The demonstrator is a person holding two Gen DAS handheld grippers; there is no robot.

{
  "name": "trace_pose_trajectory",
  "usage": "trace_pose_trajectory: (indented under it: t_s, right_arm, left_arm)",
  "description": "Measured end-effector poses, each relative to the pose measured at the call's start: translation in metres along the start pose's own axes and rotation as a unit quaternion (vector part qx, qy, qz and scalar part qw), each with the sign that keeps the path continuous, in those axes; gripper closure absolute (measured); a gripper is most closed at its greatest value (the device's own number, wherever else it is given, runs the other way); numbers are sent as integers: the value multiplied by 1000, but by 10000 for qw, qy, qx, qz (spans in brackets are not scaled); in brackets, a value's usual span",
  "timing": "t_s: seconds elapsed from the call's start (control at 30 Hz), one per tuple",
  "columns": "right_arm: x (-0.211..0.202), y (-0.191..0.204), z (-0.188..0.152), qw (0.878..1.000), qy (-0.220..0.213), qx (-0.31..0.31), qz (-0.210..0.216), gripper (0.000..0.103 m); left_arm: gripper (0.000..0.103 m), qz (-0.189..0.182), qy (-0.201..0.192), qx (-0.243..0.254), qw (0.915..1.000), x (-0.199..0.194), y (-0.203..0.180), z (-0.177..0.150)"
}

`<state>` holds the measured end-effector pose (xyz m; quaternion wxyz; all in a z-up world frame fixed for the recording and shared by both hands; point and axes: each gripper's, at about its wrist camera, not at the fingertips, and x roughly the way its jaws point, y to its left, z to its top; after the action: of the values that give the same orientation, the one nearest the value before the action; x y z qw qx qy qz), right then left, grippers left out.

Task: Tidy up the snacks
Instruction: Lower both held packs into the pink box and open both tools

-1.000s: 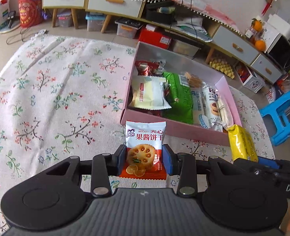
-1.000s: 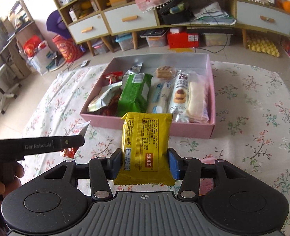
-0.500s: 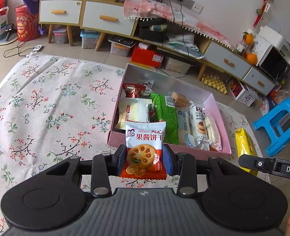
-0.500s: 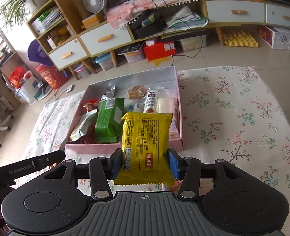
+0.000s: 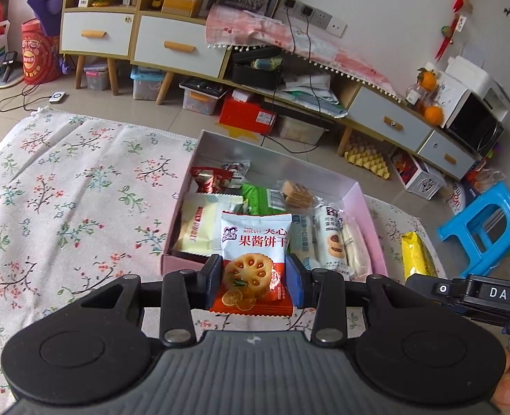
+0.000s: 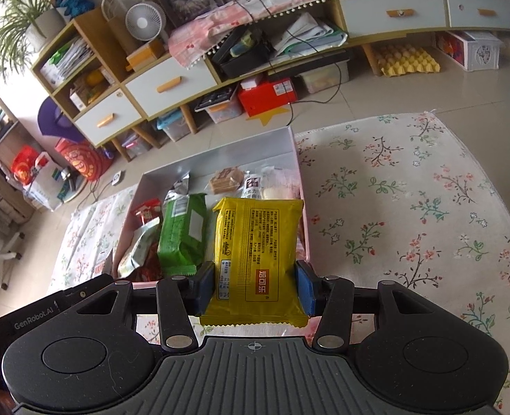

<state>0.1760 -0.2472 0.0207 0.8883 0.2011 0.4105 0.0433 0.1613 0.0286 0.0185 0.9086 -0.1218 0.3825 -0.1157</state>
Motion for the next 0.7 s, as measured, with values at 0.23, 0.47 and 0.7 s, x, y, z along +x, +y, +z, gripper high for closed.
trace_pose_trajectory:
  t_s: [0.23, 0.47, 0.7]
  right_arm:
    - [6, -12, 9, 9995, -129, 255, -96, 56]
    - [15, -24, 19, 9986, -226, 435, -220, 56]
    - [27, -23, 25, 9978, -234, 604, 114, 56]
  left_arm:
    - [67, -159, -43, 196, 9997, 12, -21, -1]
    - [67, -306, -88, 189, 9993, 26, -27, 4]
    - [67, -641, -100, 89, 9979, 40, -30, 6]
